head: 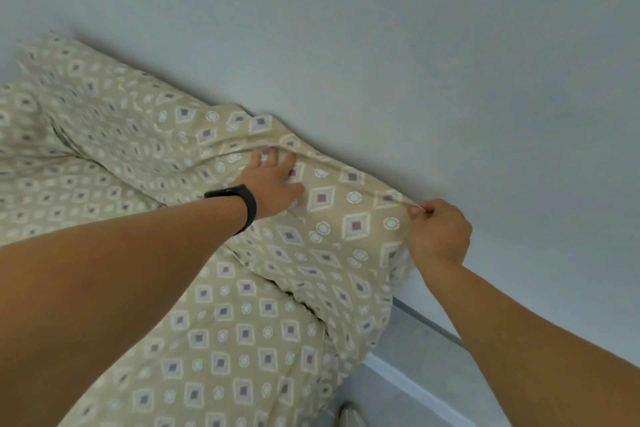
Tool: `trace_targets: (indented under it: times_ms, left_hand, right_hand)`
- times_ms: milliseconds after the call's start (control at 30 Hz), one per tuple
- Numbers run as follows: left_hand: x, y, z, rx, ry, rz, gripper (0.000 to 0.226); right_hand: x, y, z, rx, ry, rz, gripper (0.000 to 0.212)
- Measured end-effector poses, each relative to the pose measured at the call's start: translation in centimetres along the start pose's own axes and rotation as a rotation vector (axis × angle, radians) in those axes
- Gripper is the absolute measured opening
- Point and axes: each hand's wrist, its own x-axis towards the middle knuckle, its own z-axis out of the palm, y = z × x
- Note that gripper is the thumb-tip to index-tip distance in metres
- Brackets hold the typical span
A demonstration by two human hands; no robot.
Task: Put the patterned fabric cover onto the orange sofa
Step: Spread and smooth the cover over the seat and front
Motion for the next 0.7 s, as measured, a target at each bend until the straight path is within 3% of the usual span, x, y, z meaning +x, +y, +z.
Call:
trace_targets:
  times_ms: [133, 267, 367, 500, 600, 700]
  left_hand:
    - [1.4, 1.7, 0.6, 0.092, 0.023, 0.108, 0.070]
    - [3.7, 2.2, 0.9, 0.114, 0.063, 0.132, 0.072]
    - [4.5, 2.5, 1.1, 0.129, 0.067, 0.091, 0.063]
    - [2.2, 2.9, 2.5, -0.073, 0.293, 0.225, 0.048]
    - [-2.5, 2.0, 5.2, -0.229, 0.538, 0.307, 0.048]
    - [-7.6, -1.6, 10.7, -0.197, 0.517, 0.301, 0.055]
  right_hand:
    - [1.6, 1.9, -0.9, 0.056, 0.098, 0.253, 0.018]
    - [2.4, 1.7, 0.1, 0.085, -0.057, 0.275, 0.024]
    - [1.0, 1.5, 0.9, 0.110, 0.002, 0.218, 0.027]
    - [-3.1, 0.5, 1.5, -0.025, 0.165, -0.398, 0.032]
    - [-5.2, 0.2, 2.3, -0.166, 0.057, -0.850, 0.029]
    - [-7.4, 2.6, 4.0, -0.301, -0.098, -1.192, 0.029]
